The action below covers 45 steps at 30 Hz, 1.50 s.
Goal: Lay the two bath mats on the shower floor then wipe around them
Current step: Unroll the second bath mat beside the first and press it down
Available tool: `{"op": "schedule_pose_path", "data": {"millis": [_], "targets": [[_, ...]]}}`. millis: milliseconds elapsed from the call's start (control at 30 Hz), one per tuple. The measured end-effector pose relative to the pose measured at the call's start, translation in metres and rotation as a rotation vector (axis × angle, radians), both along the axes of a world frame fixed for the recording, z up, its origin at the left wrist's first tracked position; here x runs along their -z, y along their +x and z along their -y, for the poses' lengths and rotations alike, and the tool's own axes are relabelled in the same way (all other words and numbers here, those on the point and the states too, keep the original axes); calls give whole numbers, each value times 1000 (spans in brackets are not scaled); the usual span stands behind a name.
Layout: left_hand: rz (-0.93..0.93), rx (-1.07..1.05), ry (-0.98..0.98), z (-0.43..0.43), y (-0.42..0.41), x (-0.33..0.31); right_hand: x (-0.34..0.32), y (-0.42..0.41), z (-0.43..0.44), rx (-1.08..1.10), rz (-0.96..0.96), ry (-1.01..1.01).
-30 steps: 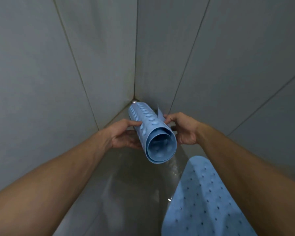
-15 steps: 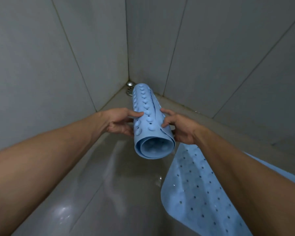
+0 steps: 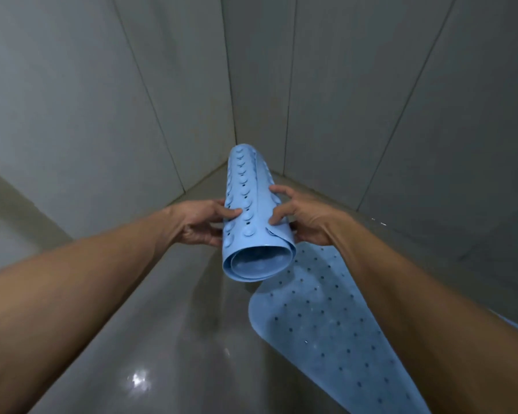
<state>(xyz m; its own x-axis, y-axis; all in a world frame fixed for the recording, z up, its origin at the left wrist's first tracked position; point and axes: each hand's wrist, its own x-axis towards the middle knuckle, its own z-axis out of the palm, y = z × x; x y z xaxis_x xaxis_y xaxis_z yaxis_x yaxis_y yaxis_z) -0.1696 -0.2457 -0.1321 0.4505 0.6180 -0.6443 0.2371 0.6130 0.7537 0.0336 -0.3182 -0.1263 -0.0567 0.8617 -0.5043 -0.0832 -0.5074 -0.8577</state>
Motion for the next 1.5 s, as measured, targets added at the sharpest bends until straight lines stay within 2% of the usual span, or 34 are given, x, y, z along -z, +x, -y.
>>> {"op": "schedule_pose_path", "data": {"millis": [133, 267, 400, 733, 833, 1000, 1200, 1333, 1500], "targets": [[57, -177, -16, 51, -13, -4, -18, -10, 30, -111, 74, -3], [57, -233, -32, 83, -29, -12, -31, -24, 59, -137, 46, -18], [-5, -179, 10, 94, -52, -8, -23, -51, 76, -152, 56, -63], [-27, 11, 45, 123, -99, -7, -13, -108, 134, 26, 79, -109], [-48, 90, 42, 137, -97, -13, -19, -115, 161, 86, 100, -137], [44, 245, -2, 165, -84, -14, -28, -114, 220, 194, 158, -171], [60, 400, -45, 208, -64, -7, -38, -116, 291, 305, 180, -239], [-3, 477, 21, 230, -50, 7, -19, -109, 322, 314, 133, -199], [-81, 492, 76, 272, -40, 39, 32, -108, 360, 347, 178, -165]]}}
